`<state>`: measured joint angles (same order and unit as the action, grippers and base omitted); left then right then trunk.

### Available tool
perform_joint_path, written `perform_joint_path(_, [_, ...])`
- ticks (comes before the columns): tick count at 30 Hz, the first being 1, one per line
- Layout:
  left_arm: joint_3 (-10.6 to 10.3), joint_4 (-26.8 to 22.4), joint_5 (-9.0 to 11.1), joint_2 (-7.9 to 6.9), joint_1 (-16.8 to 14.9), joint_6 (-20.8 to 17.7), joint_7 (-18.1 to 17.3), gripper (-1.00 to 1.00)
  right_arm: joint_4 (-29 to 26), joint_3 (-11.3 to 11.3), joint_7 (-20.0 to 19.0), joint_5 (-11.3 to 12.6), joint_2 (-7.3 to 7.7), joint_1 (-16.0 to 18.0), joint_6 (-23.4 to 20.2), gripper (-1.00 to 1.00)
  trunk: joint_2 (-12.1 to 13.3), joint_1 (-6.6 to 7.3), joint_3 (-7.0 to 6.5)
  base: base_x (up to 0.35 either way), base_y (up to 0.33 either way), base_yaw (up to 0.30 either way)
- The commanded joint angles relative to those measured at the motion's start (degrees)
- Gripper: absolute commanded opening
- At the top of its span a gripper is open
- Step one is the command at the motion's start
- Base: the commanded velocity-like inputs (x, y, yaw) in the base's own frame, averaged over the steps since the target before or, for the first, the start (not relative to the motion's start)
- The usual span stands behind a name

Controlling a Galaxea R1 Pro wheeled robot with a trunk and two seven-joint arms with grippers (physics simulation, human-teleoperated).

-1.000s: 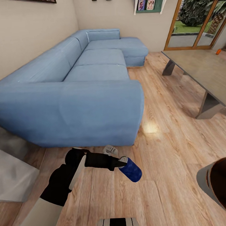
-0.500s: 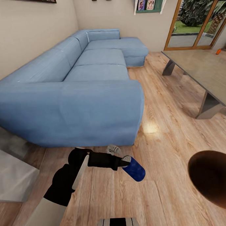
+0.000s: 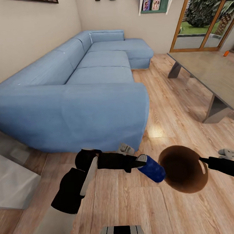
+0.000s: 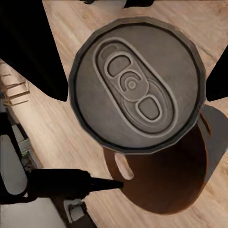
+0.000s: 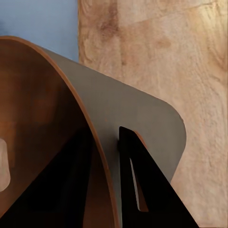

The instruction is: Put the three can of soda from the living room inside the tash can in the kitchen.

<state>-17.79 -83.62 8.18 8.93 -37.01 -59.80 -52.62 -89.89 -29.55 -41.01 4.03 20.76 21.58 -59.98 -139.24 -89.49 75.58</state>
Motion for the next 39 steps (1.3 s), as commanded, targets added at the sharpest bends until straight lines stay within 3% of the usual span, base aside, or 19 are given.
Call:
perform_joint_path(1, [0.1, -1.4, 0.4, 0.11, 0.0, 0.0, -0.1, -1.00, 0.0, 0.6, 0.9, 0.6, -0.61, 0.3, 0.0, -1.00, 0.0, 0.01, -0.01, 0.000, 0.000, 0.000])
perform_joint_path(3, [0.1, -2.5, 2.5, 0.17, 0.0, -0.1, -0.1, -1.00, 0.0, 1.0, 1.1, 0.7, -0.81, 0.3, 0.0, -1.00, 0.0, 0.01, -0.01, 0.000, 0.000, 0.000])
perform_joint_path(6, [0.1, -3.2, 7.2, 0.18, 0.0, -0.1, -0.1, -1.00, 0.0, 1.7, 1.3, 0.7, -0.95, 0.4, 0.0, -1.00, 0.0, 0.01, -0.01, 0.000, 0.000, 0.000])
perform_joint_path(8, [0.1, -3.5, 8.9, 0.20, 0.0, -0.1, -0.1, -1.00, 0.0, 1.9, 1.4, 0.7, -0.98, 0.4, 0.0, -1.00, 0.0, 0.01, -0.01, 0.000, 0.000, 0.000])
perform_joint_path(10, [0.1, -3.5, 9.4, 0.27, -0.1, -0.1, -0.1, -1.00, 0.0, 2.1, 1.4, 0.8, -1.26, 0.4, 0.0, -1.00, 0.0, 0.01, -0.01, 0.000, 0.000, 0.000])
perform_joint_path(16, [0.2, -3.3, 9.2, 1.07, -0.2, 0.1, 1.3, -1.00, 0.0, 5.5, 1.2, 0.8, -4.86, 0.5, 0.0, -1.00, 0.0, 0.01, -0.01, 0.000, 0.000, 0.000])
perform_joint_path(19, [0.2, -2.4, 9.7, 1.07, -0.3, 0.6, 7.8, -1.00, 0.0, 6.3, 0.9, 0.9, -5.53, 0.5, 0.0, -1.00, 0.0, 0.01, -0.01, 0.000, 0.000, 0.000])
perform_joint_path(23, [0.0, -0.4, 10.0, 1.07, -0.7, 0.8, 13.5, -1.00, 0.0, 6.4, 0.6, 1.2, -5.58, 0.5, 0.0, -1.00, 0.0, 0.01, -0.01, 0.000, 0.000, 0.000])
perform_joint_path(27, [-4.8, 2.7, 10.5, 1.07, -0.8, 0.9, 18.2, -1.00, 0.0, 6.4, 0.1, 1.3, -5.57, 0.5, 0.0, -1.00, 0.0, 0.01, -0.01, 0.000, 0.000, 0.000])
perform_joint_path(29, [-6.3, 4.8, 13.7, 1.07, -0.8, 2.6, 19.3, -1.00, 0.0, 6.4, -2.1, 1.3, -5.56, 0.5, 0.0, -1.00, 0.0, 0.01, -0.01, 0.000, 0.000, 0.000])
perform_joint_path(34, [-7.3, 9.8, 15.5, 1.07, -0.6, 5.7, 19.5, -1.00, 0.0, 6.4, -6.9, 1.3, -5.50, 0.5, 0.0, -1.00, 0.0, 0.01, -0.01, 0.000, 0.000, 0.000])
perform_joint_path(37, [-9.5, 11.8, 21.0, 1.07, -0.6, 7.8, 24.6, -1.00, 0.0, 6.4, -8.3, 1.3, -5.25, 0.5, 0.0, -1.00, 0.0, 0.01, -0.01, 0.000, 0.000, 0.000])
perform_joint_path(39, [-12.8, 12.0, 25.6, 1.07, -0.8, 9.1, 29.1, -1.00, 0.0, 6.4, -8.6, 1.3, -5.22, 0.5, 0.0, -1.00, 0.0, 0.01, -0.01, 0.000, 0.000, 0.000])
